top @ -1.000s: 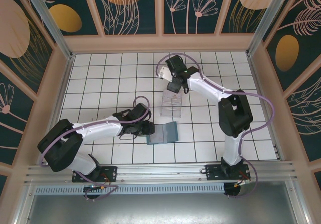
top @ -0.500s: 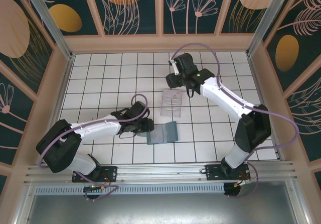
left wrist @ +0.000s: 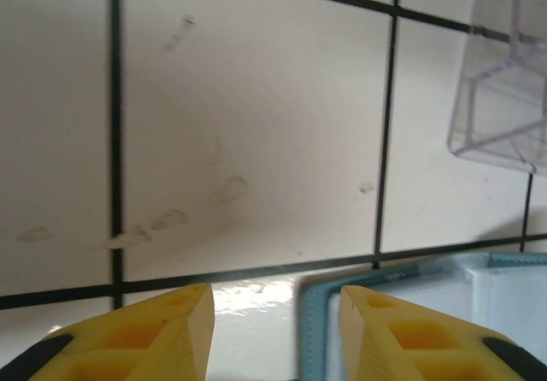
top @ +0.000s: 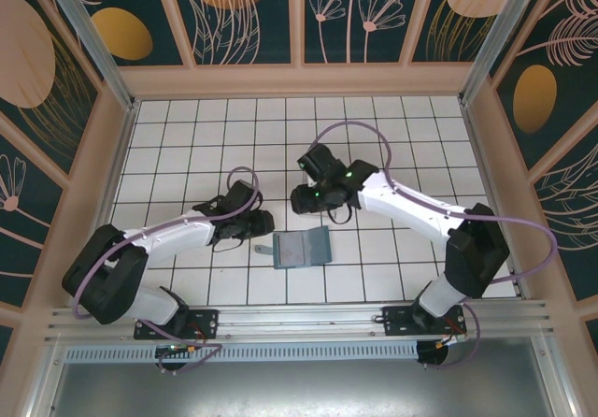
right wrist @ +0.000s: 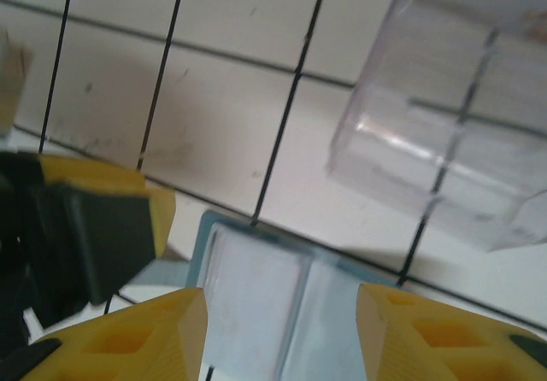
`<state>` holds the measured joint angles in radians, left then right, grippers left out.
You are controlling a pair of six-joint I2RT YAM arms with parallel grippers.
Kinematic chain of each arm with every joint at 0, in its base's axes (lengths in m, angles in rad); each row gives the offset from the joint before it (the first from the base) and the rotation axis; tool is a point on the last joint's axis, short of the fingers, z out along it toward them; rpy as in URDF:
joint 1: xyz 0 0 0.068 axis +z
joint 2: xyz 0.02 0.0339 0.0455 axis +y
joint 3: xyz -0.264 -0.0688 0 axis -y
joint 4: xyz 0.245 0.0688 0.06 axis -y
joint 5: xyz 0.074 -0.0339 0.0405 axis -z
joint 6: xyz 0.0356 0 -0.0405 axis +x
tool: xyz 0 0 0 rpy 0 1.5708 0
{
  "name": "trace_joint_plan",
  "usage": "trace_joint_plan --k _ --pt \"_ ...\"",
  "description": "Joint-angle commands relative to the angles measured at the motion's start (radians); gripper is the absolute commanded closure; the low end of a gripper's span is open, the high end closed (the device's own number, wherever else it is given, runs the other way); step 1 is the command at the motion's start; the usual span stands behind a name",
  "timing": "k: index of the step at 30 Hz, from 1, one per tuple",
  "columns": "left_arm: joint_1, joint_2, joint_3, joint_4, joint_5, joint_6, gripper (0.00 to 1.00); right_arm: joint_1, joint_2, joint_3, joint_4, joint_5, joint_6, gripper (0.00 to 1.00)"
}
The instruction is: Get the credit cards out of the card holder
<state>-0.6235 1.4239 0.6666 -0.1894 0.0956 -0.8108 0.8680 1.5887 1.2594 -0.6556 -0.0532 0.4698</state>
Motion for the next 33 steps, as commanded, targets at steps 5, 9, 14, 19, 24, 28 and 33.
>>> trace_joint_plan --k 5,9,14,19,24,28,33 --pt "0.13 -0.08 -0.082 0.024 0.008 0.057 0.55 0.133 0.122 0.038 -0.097 0.048 0.146 0.5" --pt "0.179 -0.112 -0.105 0.017 0.016 0.076 0.54 0.184 0.198 0.075 -0.115 0.064 0.172 0.5" --pt "0.189 -0.144 -0.109 -0.005 -0.006 0.09 0.53 0.21 0.278 0.116 -0.124 0.064 0.187 0.52" --pt "0.189 -0.156 -0.12 -0.005 -0.006 0.09 0.53 0.218 0.333 0.128 -0.118 0.054 0.185 0.52" --pt "0.189 -0.161 -0.13 0.0 0.0 0.087 0.53 0.229 0.39 0.147 -0.146 0.081 0.188 0.52" --pt "0.19 -0.169 -0.131 -0.001 0.003 0.084 0.53 0.236 0.424 0.153 -0.166 0.098 0.187 0.52" --pt "0.189 -0.177 -0.129 -0.005 0.006 0.087 0.52 0.246 0.452 0.17 -0.199 0.125 0.186 0.58"
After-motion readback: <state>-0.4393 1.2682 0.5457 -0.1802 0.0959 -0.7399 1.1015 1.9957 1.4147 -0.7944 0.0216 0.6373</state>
